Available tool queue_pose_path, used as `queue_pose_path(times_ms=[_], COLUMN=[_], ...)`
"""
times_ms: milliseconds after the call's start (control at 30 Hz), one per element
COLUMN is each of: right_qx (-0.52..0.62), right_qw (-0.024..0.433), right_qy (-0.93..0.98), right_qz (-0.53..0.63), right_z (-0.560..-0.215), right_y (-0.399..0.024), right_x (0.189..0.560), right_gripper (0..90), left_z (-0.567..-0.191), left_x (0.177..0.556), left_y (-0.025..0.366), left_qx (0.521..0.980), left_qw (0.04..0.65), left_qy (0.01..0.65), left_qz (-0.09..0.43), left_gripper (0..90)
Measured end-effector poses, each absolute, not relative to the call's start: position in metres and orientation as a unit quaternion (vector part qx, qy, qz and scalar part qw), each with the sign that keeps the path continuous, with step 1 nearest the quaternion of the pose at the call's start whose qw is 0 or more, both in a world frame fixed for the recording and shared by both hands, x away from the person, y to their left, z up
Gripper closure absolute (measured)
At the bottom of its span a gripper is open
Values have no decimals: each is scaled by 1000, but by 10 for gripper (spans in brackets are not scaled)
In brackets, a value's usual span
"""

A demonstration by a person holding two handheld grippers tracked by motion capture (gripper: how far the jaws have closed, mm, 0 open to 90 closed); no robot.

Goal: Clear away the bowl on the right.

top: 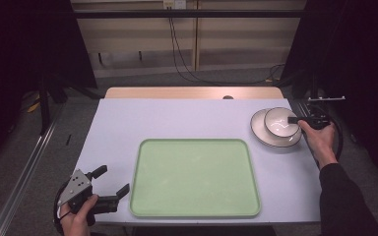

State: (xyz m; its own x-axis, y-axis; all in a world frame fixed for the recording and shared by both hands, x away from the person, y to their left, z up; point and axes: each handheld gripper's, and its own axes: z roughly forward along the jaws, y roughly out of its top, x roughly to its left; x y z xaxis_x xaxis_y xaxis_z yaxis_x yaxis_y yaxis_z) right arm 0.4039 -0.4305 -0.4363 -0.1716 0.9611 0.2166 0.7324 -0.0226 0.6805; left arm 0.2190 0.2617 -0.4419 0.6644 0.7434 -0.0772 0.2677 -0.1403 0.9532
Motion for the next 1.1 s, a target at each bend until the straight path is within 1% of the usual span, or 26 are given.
queue_pose_path(times_ms=[233, 300, 400, 633, 1067, 1100], right_qx=[623, 619, 620, 603, 583, 579], right_qw=[158, 163, 157, 161, 151, 156], right_qy=[677, 678, 678, 687, 698, 701], right_qz=[358, 361, 362, 374, 388, 386], right_z=[-434, -434, -432, -425, -410, -409], right_y=[-430, -430, -429, -426, -422, -422], right_x=[402, 402, 400, 396, 378, 377], right_gripper=[824, 824, 824, 823, 823, 823], left_z=[-442, -442, -442, -442, -442, -442], left_x=[219, 219, 219, 219, 219, 219], left_y=[262, 262, 262, 262, 262, 262], left_qx=[723, 723, 723, 724, 725, 725], left_qw=[555, 555, 555, 556, 554, 554], left_qy=[349, 349, 349, 348, 348, 348], left_qz=[215, 216, 216, 214, 217, 217], left_gripper=[11, 11, 11, 11, 11, 11])
